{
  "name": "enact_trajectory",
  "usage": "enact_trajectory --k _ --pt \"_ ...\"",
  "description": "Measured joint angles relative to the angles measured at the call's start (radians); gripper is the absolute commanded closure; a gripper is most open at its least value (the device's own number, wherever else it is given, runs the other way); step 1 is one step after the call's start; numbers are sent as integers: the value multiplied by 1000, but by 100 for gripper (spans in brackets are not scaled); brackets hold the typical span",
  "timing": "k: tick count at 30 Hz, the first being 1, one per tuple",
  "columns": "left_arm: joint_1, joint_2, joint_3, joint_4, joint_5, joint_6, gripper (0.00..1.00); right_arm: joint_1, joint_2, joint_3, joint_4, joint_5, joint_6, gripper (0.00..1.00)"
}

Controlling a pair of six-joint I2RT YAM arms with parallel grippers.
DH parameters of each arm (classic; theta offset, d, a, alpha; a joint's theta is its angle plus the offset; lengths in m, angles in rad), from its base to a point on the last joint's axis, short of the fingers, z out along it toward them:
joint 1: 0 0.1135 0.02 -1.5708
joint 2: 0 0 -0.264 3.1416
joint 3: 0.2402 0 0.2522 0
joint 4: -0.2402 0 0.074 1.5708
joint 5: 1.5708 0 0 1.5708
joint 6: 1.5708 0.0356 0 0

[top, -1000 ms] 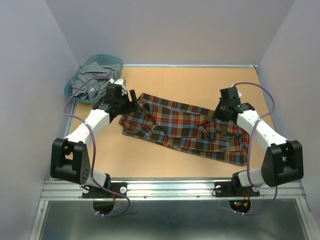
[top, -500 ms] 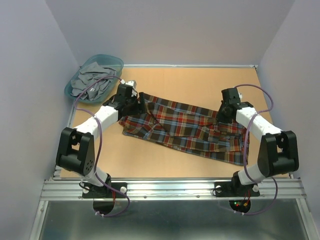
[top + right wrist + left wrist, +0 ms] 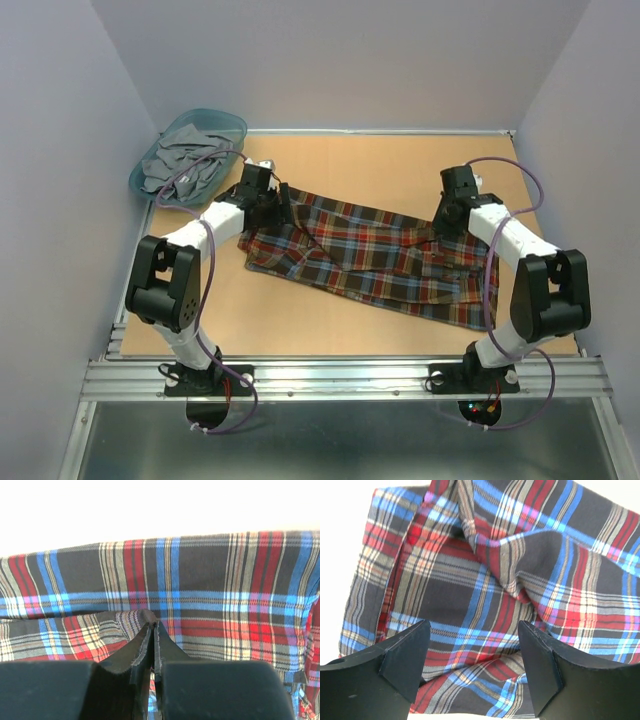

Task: Fold and stack the long sleeve shirts
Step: Fold the shirt

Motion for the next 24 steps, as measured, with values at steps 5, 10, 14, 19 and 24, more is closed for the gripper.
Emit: enact_trajectory --k 5,10,14,19,24 --pt "0 3 31 -3 -6 -3 20 0 27 14 3 27 -1 91" --pt "0 8 46 -4 -14 -3 20 -3 44 14 2 61 2 91" --pt "0 27 51 -5 -16 -3 20 -9 40 14 -3 60 5 91" --pt "0 40 51 -10 -20 -2 20 -9 -13 14 -21 39 15 91" --pt "0 42 51 -12 -20 -2 20 -11 -38 14 -58 67 16 90"
